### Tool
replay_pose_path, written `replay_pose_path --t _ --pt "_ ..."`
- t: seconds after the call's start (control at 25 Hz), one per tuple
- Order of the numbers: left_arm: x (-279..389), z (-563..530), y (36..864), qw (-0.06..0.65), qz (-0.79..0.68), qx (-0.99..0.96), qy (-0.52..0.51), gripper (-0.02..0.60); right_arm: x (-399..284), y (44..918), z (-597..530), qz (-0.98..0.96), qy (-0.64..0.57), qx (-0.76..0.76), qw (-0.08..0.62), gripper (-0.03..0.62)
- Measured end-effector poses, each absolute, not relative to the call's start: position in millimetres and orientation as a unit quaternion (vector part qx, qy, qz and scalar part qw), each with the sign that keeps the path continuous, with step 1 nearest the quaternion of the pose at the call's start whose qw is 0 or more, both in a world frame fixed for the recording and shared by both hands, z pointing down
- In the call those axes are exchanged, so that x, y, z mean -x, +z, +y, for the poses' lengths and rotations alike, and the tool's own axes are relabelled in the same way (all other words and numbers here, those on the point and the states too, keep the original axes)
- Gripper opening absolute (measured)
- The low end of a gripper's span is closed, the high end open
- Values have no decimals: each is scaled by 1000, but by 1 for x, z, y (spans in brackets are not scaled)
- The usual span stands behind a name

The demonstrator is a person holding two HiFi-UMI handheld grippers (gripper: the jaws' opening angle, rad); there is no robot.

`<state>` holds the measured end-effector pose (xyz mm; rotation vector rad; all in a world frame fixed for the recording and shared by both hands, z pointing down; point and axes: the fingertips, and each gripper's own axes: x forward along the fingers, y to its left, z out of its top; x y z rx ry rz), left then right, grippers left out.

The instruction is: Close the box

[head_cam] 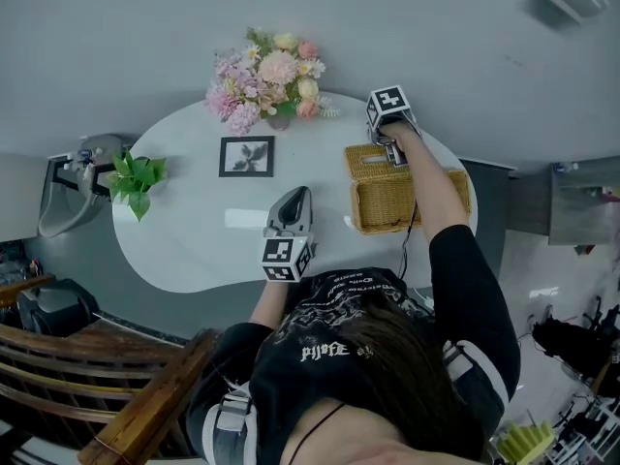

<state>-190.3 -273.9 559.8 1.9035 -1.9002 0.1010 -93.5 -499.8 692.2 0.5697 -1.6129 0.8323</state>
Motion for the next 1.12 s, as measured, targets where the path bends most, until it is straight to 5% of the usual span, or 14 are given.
replay_pose_path --t 0.16,0.28,1.12 --pt "194 -276 560 220 -693 -686 37 28 92 694 -501 -691 323 -241 600 116" --pt "193 -275 560 220 -694 -685 39 28 87 695 -502 -690 311 -241 608 43" --pt "171 -261 557 231 -689 -687 22 28 95 654 -505 -762 345 -222 500 34"
